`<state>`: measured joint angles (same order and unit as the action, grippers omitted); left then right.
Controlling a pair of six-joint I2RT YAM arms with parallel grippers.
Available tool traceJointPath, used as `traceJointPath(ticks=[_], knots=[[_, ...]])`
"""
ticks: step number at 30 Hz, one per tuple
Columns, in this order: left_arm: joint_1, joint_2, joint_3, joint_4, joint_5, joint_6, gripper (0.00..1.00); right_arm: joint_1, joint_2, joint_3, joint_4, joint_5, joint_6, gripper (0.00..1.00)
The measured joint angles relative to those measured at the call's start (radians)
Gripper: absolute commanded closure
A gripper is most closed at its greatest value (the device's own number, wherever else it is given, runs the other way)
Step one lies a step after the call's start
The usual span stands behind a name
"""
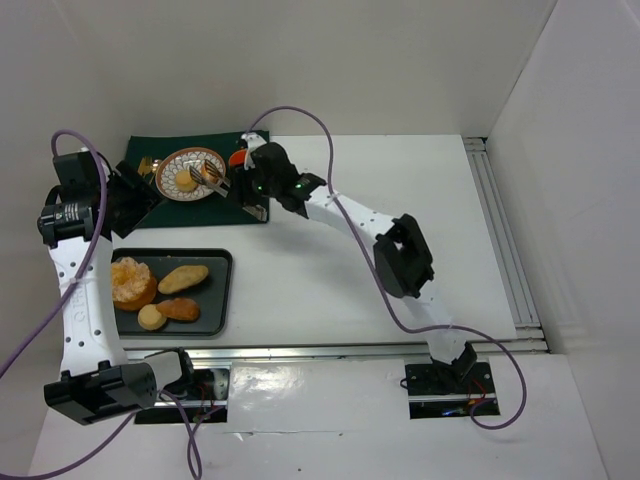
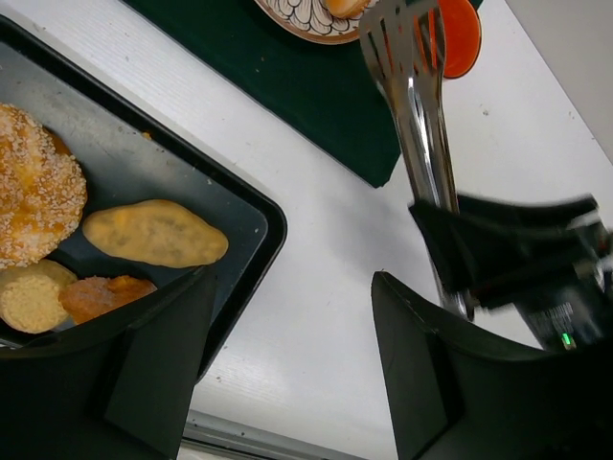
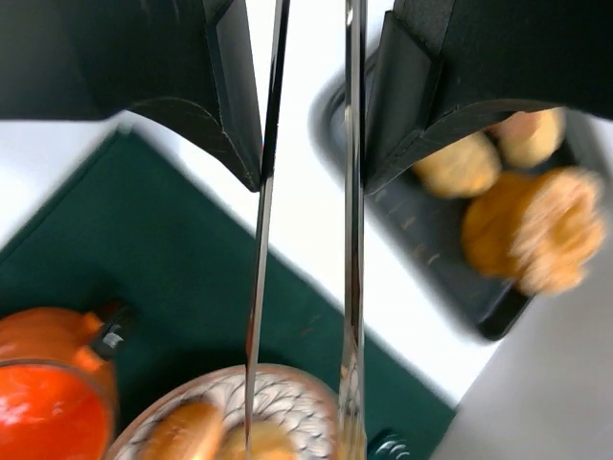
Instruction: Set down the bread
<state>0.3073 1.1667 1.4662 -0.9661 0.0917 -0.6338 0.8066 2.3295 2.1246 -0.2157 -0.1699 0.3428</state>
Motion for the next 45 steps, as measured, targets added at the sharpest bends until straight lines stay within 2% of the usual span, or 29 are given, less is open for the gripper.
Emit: traceJointPath(ticks=[8, 11, 13, 21, 28, 40, 41, 45], knots=[[0.000, -0.011, 0.050, -0.014, -0.010, 0.000, 0.22, 0.076, -0.505, -0.552, 0.065, -0.146, 0.004, 0.51], [0.000, -0.025, 0.072, -0.018, -0.022, -0.002, 0.32, 0.121, -0.610, -0.645, 0.060, -0.206, -0.017, 0.50], [0.000, -0.032, 0.079, -0.020, -0.027, 0.002, 0.32, 0.163, -0.639, -0.688, 0.050, -0.239, -0.039, 0.50], [0.007, -0.035, 0.079, -0.039, -0.050, 0.003, 0.30, 0.345, -0.568, -0.760, -0.056, -0.291, -0.095, 0.50], [0.010, -0.037, 0.079, -0.045, -0.064, 0.005, 0.29, 0.337, -0.531, -0.769, -0.063, -0.259, -0.108, 0.45], [0.010, -0.037, 0.077, -0.048, -0.072, 0.005, 0.29, 0.336, -0.360, -0.669, -0.104, -0.212, -0.129, 0.42], [0.010, -0.037, 0.074, -0.046, -0.071, 0.005, 0.29, 0.336, -0.345, -0.652, -0.113, -0.206, -0.129, 0.49], [0.010, -0.038, 0.050, -0.044, -0.060, 0.004, 0.29, 0.340, -0.311, -0.600, -0.126, -0.181, -0.135, 0.65]])
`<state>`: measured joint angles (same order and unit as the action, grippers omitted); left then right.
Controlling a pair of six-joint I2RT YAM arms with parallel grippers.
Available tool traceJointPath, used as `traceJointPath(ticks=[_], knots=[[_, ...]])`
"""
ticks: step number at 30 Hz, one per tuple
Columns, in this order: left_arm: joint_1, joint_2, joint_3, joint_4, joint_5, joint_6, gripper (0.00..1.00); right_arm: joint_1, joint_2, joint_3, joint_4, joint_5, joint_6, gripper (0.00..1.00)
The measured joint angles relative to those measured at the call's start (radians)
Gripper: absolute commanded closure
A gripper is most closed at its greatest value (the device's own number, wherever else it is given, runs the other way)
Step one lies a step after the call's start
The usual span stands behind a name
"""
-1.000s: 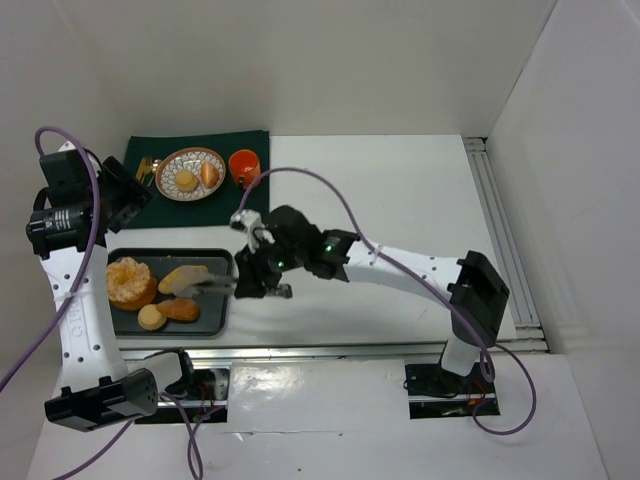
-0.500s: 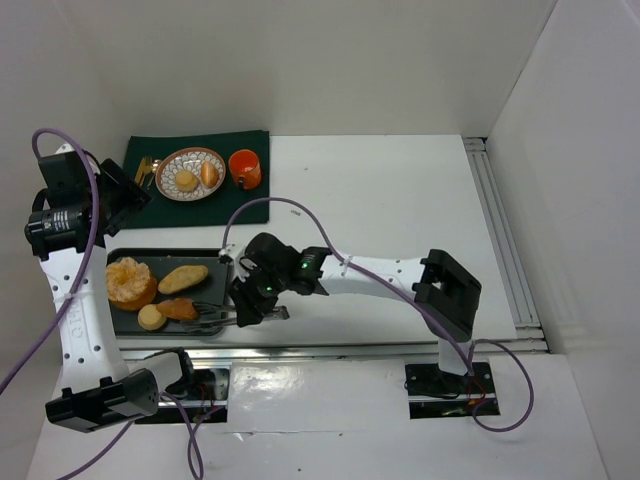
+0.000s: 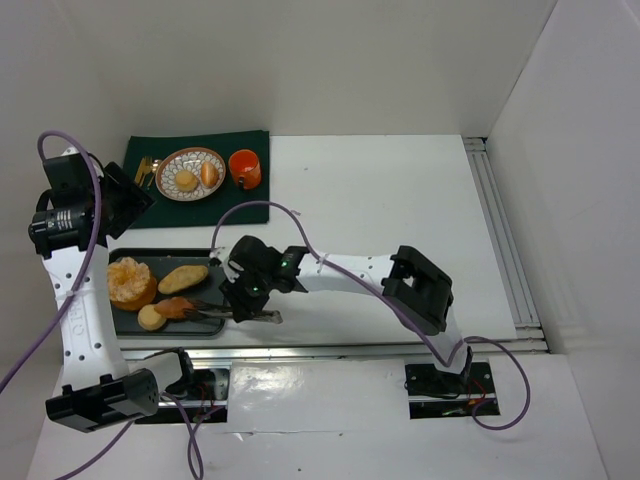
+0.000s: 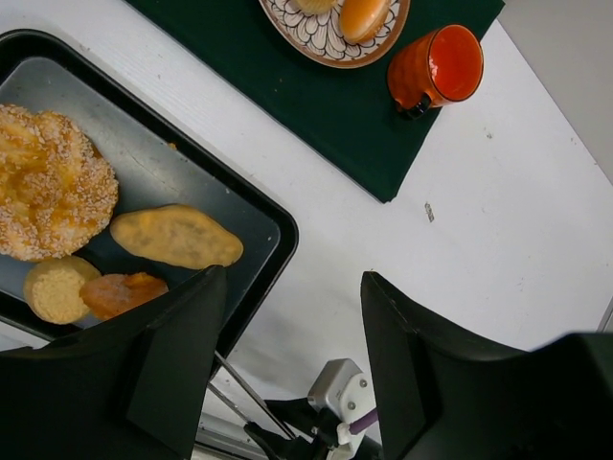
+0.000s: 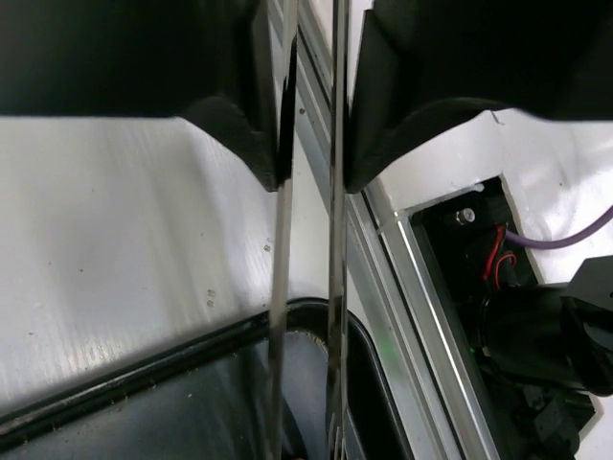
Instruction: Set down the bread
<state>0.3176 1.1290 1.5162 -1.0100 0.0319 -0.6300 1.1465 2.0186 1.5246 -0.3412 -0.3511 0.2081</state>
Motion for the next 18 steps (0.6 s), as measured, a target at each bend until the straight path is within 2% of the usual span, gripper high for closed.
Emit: traceJointPath(ticks=[6, 12, 18], knots=[[0.000, 0.000, -0.005, 0.007, 0.023, -0.002, 0.29, 0.003, -0.022, 0.016, -0.048, 0.031, -0.012, 0.70], [0.000, -0.002, -0.005, 0.015, 0.027, -0.002, 0.29, -0.012, -0.154, 0.015, -0.127, 0.083, -0.024, 0.71], [0.000, -0.028, -0.021, 0.031, 0.045, -0.003, 0.29, -0.121, -0.262, 0.050, -0.135, 0.120, -0.023, 0.71]])
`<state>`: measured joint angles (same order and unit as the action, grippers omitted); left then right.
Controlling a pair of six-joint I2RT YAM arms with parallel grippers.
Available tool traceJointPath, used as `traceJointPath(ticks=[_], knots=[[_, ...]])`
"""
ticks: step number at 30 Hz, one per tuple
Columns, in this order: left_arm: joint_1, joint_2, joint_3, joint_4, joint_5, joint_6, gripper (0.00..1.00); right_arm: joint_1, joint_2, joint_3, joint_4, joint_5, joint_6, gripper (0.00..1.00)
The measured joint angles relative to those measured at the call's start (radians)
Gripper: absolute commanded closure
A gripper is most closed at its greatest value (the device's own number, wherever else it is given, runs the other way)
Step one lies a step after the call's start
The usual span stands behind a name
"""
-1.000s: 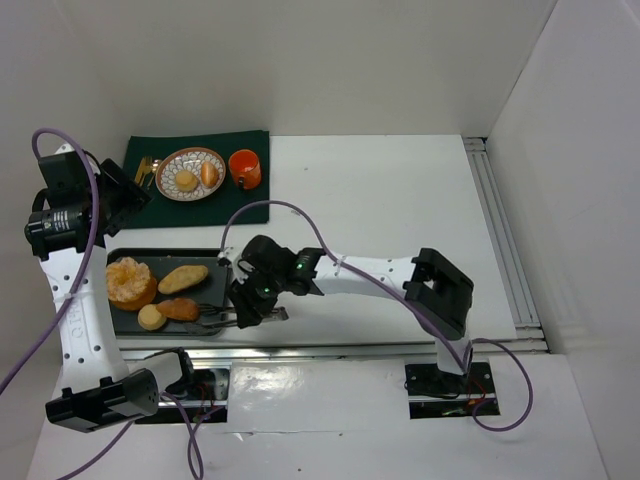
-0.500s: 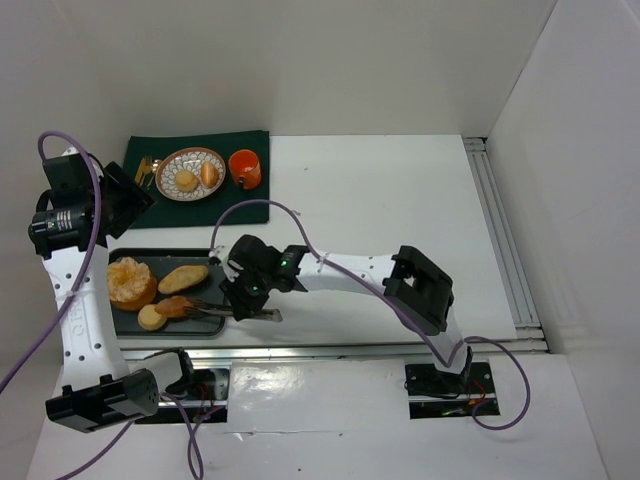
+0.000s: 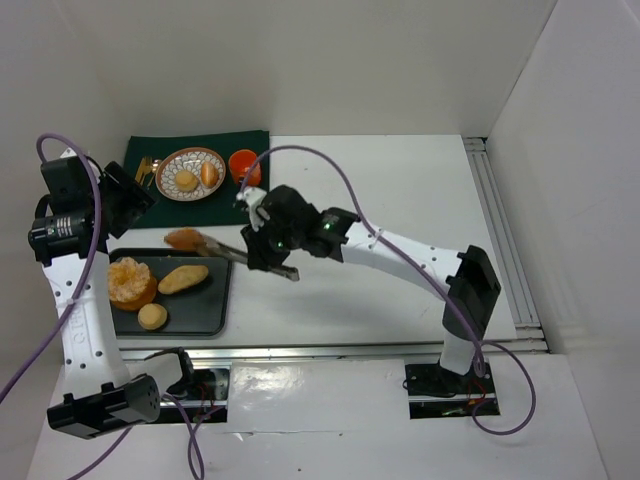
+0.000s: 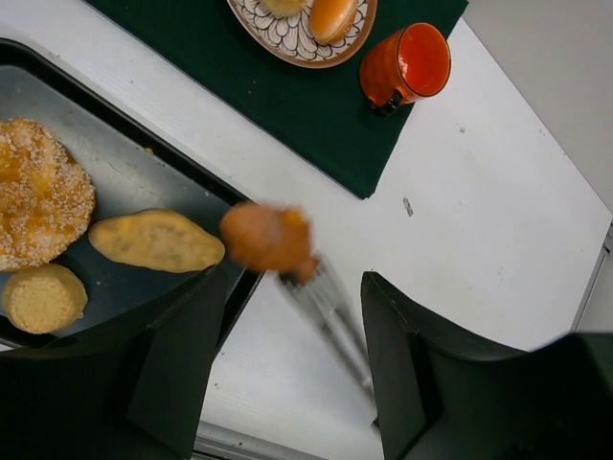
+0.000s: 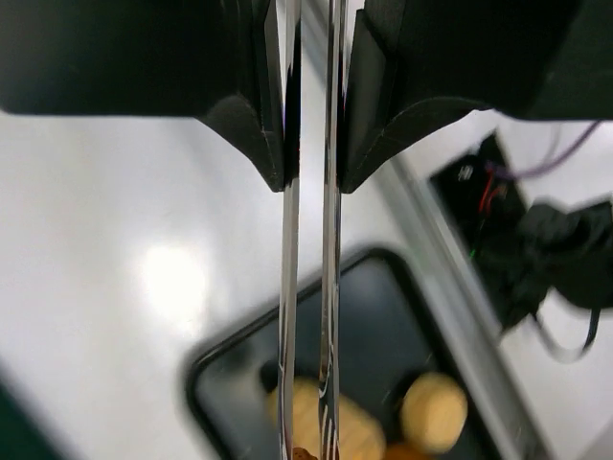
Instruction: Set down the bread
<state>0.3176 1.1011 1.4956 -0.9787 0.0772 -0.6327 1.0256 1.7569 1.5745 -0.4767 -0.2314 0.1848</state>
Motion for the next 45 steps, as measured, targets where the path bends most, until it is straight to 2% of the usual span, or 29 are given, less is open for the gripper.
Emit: traceJointPath(ticks=[3, 8, 13, 19, 24, 37, 45], knots=[[0.000, -0.014, -0.010, 0.004, 0.007, 0.000, 0.29, -0.060, 0.053, 0.098, -0.022, 0.023, 0.000, 0.71], [0.000, -0.018, -0.018, 0.008, 0.018, 0.000, 0.28, -0.116, 0.325, 0.466, -0.036, 0.072, -0.012, 0.71], [0.000, -0.018, -0.023, 0.012, 0.030, 0.000, 0.28, -0.138, 0.556, 0.706, -0.045, 0.105, -0.017, 0.71], [0.000, -0.018, -0.042, 0.014, 0.032, 0.000, 0.28, -0.180, 0.696, 0.751, 0.026, 0.130, 0.016, 0.68], [0.000, -0.018, -0.043, 0.014, 0.032, 0.000, 0.28, -0.224, 0.809, 0.861, 0.074, 0.122, 0.048, 0.64], [0.000, -0.018, -0.043, 0.014, 0.024, 0.000, 0.28, -0.243, 0.840, 0.907, 0.175, 0.085, 0.089, 0.61], [0.000, -0.018, -0.043, 0.014, 0.024, 0.000, 0.28, -0.243, 0.903, 0.992, 0.253, 0.064, 0.121, 0.58]])
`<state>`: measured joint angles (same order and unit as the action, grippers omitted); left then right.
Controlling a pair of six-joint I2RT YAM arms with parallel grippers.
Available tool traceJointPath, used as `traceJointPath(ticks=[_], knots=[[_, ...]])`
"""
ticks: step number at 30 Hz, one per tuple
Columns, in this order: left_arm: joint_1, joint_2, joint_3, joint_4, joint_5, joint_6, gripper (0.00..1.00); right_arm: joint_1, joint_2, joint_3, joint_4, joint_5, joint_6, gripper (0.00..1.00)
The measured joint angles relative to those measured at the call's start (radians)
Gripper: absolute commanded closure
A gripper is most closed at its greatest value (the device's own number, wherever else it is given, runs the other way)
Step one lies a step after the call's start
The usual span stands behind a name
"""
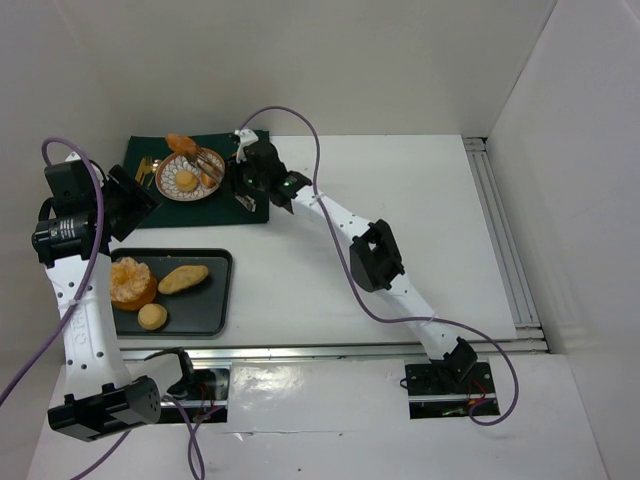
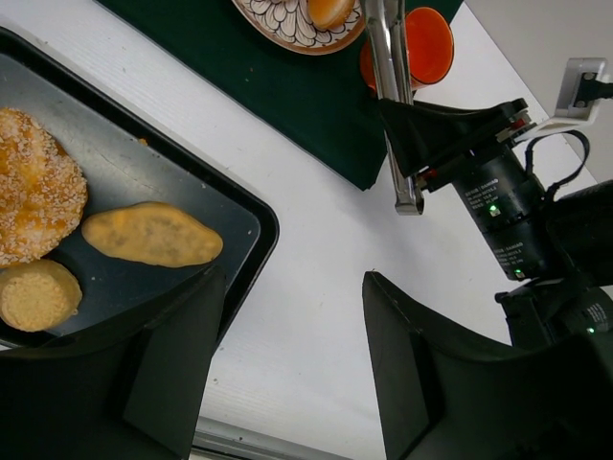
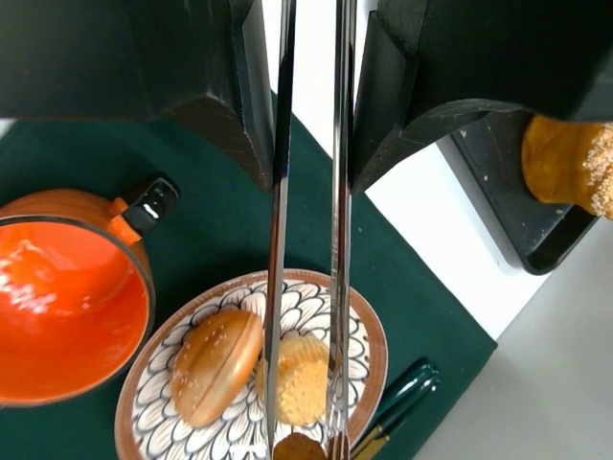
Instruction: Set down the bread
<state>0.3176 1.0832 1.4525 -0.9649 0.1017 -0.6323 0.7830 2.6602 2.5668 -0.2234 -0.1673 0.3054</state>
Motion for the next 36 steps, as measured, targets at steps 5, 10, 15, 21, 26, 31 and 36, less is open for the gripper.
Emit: traceJointPath(ticks=[5, 10, 15, 21, 26, 31, 36], knots=[[0.000, 0.003, 0.000, 0.000, 0.000, 0.001, 0.28, 0.000, 0.039, 0.003, 0.011, -0.014, 0.021, 0.51], [0.000, 0.010, 0.000, 0.000, 0.001, 0.001, 0.28, 0.000, 0.050, 0.003, 0.015, -0.014, 0.025, 0.45], [0.000, 0.013, 0.000, 0.000, 0.001, 0.001, 0.28, 0.000, 0.050, 0.003, 0.035, -0.014, 0.025, 0.44], [0.000, 0.015, 0.000, 0.000, 0.001, 0.001, 0.28, 0.000, 0.050, 0.002, 0.044, -0.017, 0.023, 0.44], [0.000, 0.015, 0.000, 0.000, 0.004, 0.001, 0.28, 0.003, 0.044, 0.002, 0.046, -0.022, 0.023, 0.44], [0.000, 0.015, 0.000, 0.000, 0.016, 0.001, 0.28, 0.006, 0.002, -0.011, 0.037, -0.033, 0.019, 0.44], [0.000, 0.015, 0.000, 0.000, 0.033, 0.000, 0.28, 0.006, -0.147, -0.105, 0.005, -0.035, 0.014, 0.49]])
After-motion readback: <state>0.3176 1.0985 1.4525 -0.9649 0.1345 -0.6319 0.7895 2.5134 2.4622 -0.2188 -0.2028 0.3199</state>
